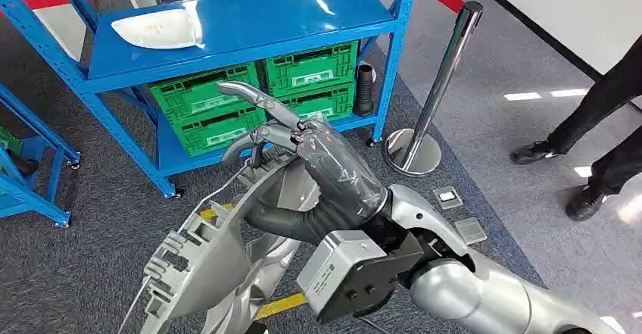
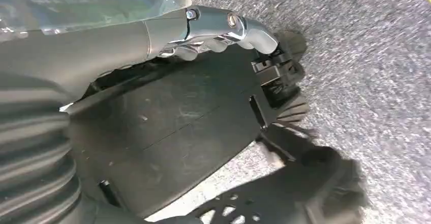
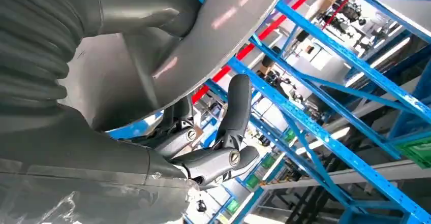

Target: Take the parts from the cabinet and place them on the table.

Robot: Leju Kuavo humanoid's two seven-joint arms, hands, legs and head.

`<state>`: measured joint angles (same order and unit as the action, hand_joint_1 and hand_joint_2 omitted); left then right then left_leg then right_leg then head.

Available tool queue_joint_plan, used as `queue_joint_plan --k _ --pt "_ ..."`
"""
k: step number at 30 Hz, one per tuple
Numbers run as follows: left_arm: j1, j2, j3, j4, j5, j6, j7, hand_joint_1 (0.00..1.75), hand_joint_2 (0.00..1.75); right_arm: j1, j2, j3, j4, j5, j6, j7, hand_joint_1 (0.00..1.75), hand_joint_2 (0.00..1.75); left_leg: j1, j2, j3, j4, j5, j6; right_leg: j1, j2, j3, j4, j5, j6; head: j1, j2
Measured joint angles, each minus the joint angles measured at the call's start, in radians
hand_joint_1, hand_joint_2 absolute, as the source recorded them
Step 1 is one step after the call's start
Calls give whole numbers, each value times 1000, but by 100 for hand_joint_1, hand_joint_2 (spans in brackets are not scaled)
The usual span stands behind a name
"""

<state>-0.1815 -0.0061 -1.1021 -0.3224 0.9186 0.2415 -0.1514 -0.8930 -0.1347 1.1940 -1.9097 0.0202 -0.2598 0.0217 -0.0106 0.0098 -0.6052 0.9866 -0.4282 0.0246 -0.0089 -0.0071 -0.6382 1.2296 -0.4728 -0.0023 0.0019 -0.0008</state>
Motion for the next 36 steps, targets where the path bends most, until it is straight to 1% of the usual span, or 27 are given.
queue_joint_plan --k 1,2,3,5,6,7,8,10,11,12,13,14,15,16,17,18,21,22,24,25,26,27,28,30,31,33,36 --pt "-3 0 0 0 0 0 0 0 175 -1 0 0 0 1 0 0 175 175 0 -1 -12 12 4 -3 0 -1 68 -90 -9 -3 1 0" --pt "-5 0 0 0 0 1 0 0 175 -2 1 0 0 4 0 2 175 175 -7 -3 -24 24 7 -8 2 -2 131 -182 -58 -6 3 0" --pt "-5 0 0 0 0 1 0 0 175 -3 2 -2 0 5 0 2 175 175 -6 -2 -30 30 12 -13 3 0 154 -229 -87 -11 0 0" --pt "-5 1 0 0 0 1 1 0 175 -4 3 -2 0 9 1 2 175 175 -2 -2 -39 28 33 -23 9 1 138 -223 -76 -22 0 0" --pt "-4 4 0 0 0 2 2 0 175 -2 2 -2 0 13 2 3 175 175 -4 -3 -47 29 38 -28 2 -2 129 -225 -64 -30 2 0" --pt "-4 3 0 0 0 1 1 0 175 -3 2 0 0 15 4 3 175 175 -1 -5 -53 37 13 -38 0 -5 120 -225 -55 -35 2 0" --pt "-5 3 0 0 0 1 0 0 175 -3 2 0 0 15 4 3 175 175 0 -5 -66 69 -39 -45 0 -6 109 -225 -45 -42 -6 0" --pt "-9 4 0 0 0 2 0 0 175 -3 2 0 0 17 5 3 175 175 5 -5 -93 216 -157 -54 1 -7 87 -224 -26 -46 -13 0" --pt "-10 4 0 0 0 2 0 0 175 -3 2 2 0 17 6 3 175 175 6 -5 -101 284 -185 -55 2 -7 75 -221 -18 -46 -13 0" --pt "-10 4 0 0 0 2 0 0 175 -2 2 3 1 18 6 3 175 175 6 -5 -98 326 -186 -55 3 -6 59 -216 -9 -46 -14 0" --pt "-9 4 0 0 0 2 0 0 175 -1 2 4 1 17 7 3 175 175 6 -5 -80 324 -162 -53 3 -5 43 -212 -2 -45 -16 0" --pt "-8 4 0 0 1 2 2 0 175 -1 2 5 1 17 8 3 175 175 6 -5 -48 291 -127 -50 3 -3 28 -206 6 -44 -17 0" --pt "-7 4 0 0 1 2 2 0 175 -1 2 5 0 17 8 3 175 175 6 -6 6 218 -90 -45 5 -2 15 -202 13 -42 -17 0" --pt "-5 5 0 0 2 0 3 0 175 -2 2 5 0 17 8 3 175 175 5 -9 66 130 -75 -35 5 -1 7 -200 21 -40 -19 0" --pt "-5 5 0 0 1 0 3 0 175 -2 2 5 0 18 8 3 175 175 2 -12 109 55 -106 -25 6 -1 1 -200 28 -35 -20 0" --pt "-6 5 -1 0 0 0 3 0 175 -2 3 5 0 18 9 3 175 175 0 -12 131 10 -113 -24 7 -2 -2 -200 37 -28 -17 0" --pt "-2 3 -1 0 1 -2 4 0 175 -3 3 5 0 18 9 2 175 175 -6 -11 115 1 -96 -9 4 -4 -9 -211 66 -11 -20 0" --pt "-1 3 -1 0 1 -2 4 0 175 -2 1 5 0 18 9 2 175 175 6 -6 109 -13 -79 -3 3 -2 -15 -204 53 -6 -19 0" --pt "-2 2 -2 0 1 -3 5 0 175 -4 0 5 0 18 9 2 175 175 4 -5 89 -12 -59 8 3 1 -41 -131 -48 2 -12 0" --pt "-2 0 -2 0 0 -5 5 0 175 -3 0 6 0 18 9 2 175 175 3 -5 71 -10 -47 8 2 1 -62 -51 -110 5 -5 0" --pt "-2 0 -2 0 0 -5 4 0 175 -1 0 7 0 18 9 2 175 175 3 -5 55 -7 -37 9 2 1 -79 20 -148 8 -4 0" --pt "-3 0 -2 0 0 -5 4 0 175 1 -1 8 0 18 9 2 175 175 2 -4 36 -3 -25 8 2 1 -85 77 -158 11 -2 0" --pt "-4 0 -2 0 0 -5 4 0 175 1 -2 9 0 18 9 2 175 175 2 -4 16 3 -15 7 1 1 -76 95 -132 12 0 0" --pt "-8 0 -2 0 0 -5 3 0 175 2 -2 11 0 18 10 2 175 175 2 -4 -20 17 2 3 0 0 -9 24 -49 11 1 0" --pt "-10 0 -2 0 0 -5 3 0 175 1 -2 12 0 18 10 2 175 175 2 -5 -35 25 9 1 0 0 48 -54 -30 9 2 0" --pt "-13 1 -2 0 0 -5 2 0 175 0 0 11 0 18 10 2 175 175 -3 -7 -55 41 20 -9 4 1 151 -217 -91 1 3 0" --pt "-11 3 -2 0 0 -2 3 0 175 1 0 11 0 18 10 -1 175 175 0 -6 -63 34 54 -25 10 1 133 -219 -76 -20 2 0"
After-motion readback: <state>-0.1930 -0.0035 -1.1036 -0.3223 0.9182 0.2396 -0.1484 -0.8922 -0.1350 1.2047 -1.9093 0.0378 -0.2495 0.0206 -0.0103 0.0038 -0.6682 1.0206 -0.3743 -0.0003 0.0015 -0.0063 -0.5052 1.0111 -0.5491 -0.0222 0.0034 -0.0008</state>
